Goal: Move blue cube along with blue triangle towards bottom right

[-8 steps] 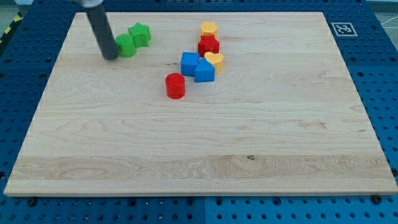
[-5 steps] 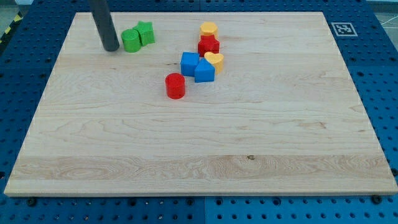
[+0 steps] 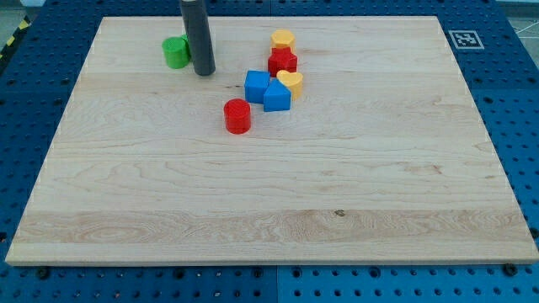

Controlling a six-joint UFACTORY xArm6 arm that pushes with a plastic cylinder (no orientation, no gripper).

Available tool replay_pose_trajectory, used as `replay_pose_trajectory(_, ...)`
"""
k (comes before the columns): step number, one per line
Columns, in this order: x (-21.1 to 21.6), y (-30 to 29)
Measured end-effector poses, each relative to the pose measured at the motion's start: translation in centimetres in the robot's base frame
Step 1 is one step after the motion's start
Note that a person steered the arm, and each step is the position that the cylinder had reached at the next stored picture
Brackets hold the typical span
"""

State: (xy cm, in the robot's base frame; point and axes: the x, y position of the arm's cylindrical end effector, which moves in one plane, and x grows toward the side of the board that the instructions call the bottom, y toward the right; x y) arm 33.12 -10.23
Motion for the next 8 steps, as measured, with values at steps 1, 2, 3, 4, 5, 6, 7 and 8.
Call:
replay_pose_trajectory(1,1.3,1.7)
replay_pose_trajectory(2,1.9,3.6)
replay_pose_trajectory(3,2.0,5.8)
replay_pose_trajectory(4,2.8,7.6)
replay_pose_trajectory(5,4.2,10.2)
replay_pose_trajectory(6,6.7,12.3)
replay_pose_trajectory(7,9.0,14.0)
replay_pose_trajectory(8,9.2,13.7)
